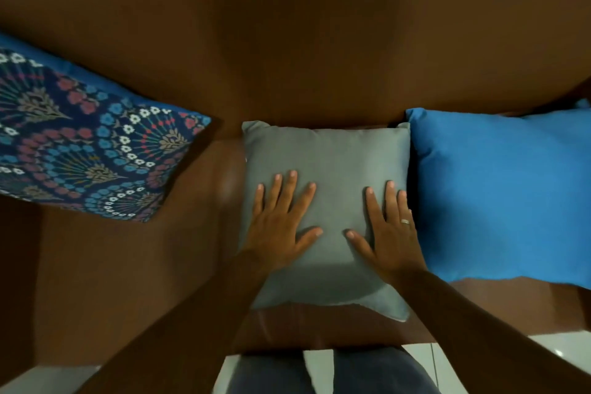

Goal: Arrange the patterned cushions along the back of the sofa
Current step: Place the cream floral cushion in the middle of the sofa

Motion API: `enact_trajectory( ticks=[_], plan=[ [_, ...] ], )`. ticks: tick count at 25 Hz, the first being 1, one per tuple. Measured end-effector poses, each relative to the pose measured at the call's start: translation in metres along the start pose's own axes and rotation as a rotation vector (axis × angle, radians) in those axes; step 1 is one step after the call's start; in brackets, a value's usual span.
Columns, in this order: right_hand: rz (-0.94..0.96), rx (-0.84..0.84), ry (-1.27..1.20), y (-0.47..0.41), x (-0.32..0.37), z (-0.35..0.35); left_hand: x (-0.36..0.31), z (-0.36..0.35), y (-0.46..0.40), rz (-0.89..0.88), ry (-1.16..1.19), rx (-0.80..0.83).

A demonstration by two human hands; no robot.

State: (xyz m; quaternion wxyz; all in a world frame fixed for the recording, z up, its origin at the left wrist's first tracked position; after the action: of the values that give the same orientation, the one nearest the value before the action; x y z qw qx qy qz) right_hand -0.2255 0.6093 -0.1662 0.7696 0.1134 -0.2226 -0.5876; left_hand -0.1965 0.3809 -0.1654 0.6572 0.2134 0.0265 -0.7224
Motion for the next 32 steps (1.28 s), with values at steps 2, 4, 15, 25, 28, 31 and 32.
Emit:
enact_trajectory(
  ticks=[2, 4, 15, 25, 28, 31, 32],
  plan=[
    [-0.001, -0.025, -0.060, 0.001, -0.003, -0.003, 0.002, -0.001, 0.001, -0.031, -0.026, -0.014],
    [-0.029, -0.046, -0.129, 0.002, -0.008, -0.005, 0.006, -0.001, 0.001, -0.056, -0.010, -0.048],
    [-0.328, 0.128, -0.768, -0.007, -0.013, 0.028, 0.055, 0.004, 0.013, 0.601, 0.619, -0.073],
    [-0.032, 0.174, -1.038, -0.039, -0.017, 0.253, 0.075, 0.100, -0.013, 1.019, 1.674, -0.245],
    [0.089, 0.117, -0.809, -0.064, 0.010, 0.259, 0.073, 0.093, -0.034, 1.018, 1.986, -0.374],
    [0.210, 0.017, -0.612, -0.084, 0.020, 0.234, 0.077, 0.077, -0.054, 1.109, 1.878, -0.426],
    [0.225, -0.016, -0.602, -0.088, 0.017, 0.223, 0.079, 0.070, -0.057, 1.110, 1.799, -0.457]
  ],
)
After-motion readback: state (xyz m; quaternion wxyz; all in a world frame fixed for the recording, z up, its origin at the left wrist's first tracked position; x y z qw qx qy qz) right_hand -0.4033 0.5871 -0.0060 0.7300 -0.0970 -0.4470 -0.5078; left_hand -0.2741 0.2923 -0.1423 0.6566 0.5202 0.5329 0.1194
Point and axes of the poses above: each hand's wrist, its own y-axis away from the middle knuckle, its own z-axis out of the back of the hand, x = y × z, the point moved 4 cm from there along -y, towards the middle knuckle, and after that the axes turned 9 degrees about y, right-handed, at the moved point
